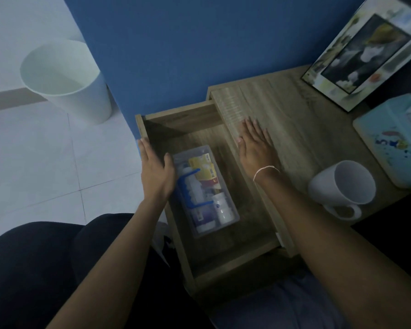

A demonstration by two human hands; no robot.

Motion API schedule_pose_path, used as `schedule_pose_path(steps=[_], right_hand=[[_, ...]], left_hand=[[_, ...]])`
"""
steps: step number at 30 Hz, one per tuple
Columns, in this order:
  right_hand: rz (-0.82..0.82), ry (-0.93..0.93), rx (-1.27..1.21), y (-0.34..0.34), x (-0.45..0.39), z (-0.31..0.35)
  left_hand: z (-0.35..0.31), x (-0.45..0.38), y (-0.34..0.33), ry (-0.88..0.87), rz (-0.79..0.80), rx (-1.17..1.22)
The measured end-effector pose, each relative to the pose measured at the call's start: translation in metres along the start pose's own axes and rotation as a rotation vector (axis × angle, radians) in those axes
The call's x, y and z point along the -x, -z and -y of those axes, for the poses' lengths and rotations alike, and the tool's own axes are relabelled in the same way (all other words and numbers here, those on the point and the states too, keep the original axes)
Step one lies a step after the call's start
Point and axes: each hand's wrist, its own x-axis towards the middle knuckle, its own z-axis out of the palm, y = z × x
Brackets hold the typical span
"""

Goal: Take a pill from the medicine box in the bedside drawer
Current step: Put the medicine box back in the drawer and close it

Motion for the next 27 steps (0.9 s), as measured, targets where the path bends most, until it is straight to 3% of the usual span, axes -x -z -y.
schedule_pose_path(steps=[6,14,21,27], right_hand=[[-0.008,0.006,-0.008,-0.001,-0.001,0.0],[-0.023,0.009,-0.02,-0.002,-0.003,0.0],[-0.002,0.007,0.006,-0.002,-0.003,-0.002],[0.007,0.002,-0.005,-0.002,-0.002,-0.002]], left_hand=[[-0.01,0.001,-0.009,-0.031,0.075,0.001],[-0.016,-0.008,-0.027,-0.107,0.364,0.083],[-0.025,0.002,-0.051,-0.122,0.503,0.035],[-0.033,-0.004,-0.062,-0.242,0.577,-0.118]])
